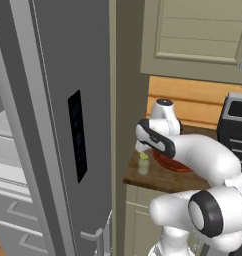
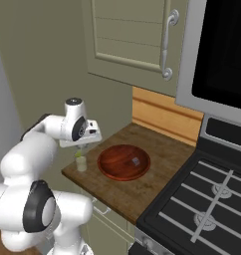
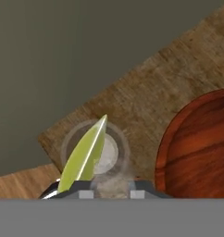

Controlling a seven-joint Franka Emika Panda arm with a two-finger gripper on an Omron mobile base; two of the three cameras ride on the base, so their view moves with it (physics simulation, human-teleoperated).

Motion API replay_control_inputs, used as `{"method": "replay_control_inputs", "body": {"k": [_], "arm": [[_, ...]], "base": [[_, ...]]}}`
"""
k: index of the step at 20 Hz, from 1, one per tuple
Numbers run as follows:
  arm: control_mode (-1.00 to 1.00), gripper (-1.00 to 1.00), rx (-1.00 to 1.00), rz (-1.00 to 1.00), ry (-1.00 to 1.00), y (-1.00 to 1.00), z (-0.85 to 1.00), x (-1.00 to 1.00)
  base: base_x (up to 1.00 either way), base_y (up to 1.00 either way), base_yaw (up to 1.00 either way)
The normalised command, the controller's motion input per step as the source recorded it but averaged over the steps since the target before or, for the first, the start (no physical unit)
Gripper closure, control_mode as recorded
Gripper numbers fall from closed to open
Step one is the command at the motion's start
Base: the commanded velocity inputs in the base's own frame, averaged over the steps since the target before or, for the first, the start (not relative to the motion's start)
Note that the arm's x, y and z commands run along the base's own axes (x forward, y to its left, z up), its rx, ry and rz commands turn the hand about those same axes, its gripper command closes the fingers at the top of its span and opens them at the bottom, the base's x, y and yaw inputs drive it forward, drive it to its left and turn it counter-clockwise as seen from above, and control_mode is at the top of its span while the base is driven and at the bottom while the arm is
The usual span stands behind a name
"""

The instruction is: Grab a lemon wedge from the fridge and one ice cube from the ice bowl, and put them in the glass of lemonade.

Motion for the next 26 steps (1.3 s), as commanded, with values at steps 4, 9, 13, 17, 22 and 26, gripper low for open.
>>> {"method": "replay_control_inputs", "body": {"k": [4, 9, 13, 17, 22, 26], "arm": [[-1.0, 1.0, 0.0, 0.0, 0.0, 0.14, -0.18, 0.35], [-1.0, 1.0, 0.0, 0.0, 0.0, 0.01, -0.16, 0.31], [-1.0, 1.0, 0.0, 0.0, 0.0, 0.0, -0.06, 0.0], [-1.0, 1.0, 0.0, 0.0, 0.0, 0.0, -0.08, 0.0], [-1.0, 1.0, 0.0, 0.0, 0.0, 0.0, -0.04, 0.0], [-1.0, 1.0, 0.0, 0.0, 0.0, 0.0, 0.0, 0.0]], "base": [[0.0, 0.0, 0.0], [0.0, 0.0, 0.0], [0.0, 0.0, 0.0], [0.0, 0.0, 0.0], [0.0, 0.0, 0.0], [0.0, 0.0, 0.0]]}}
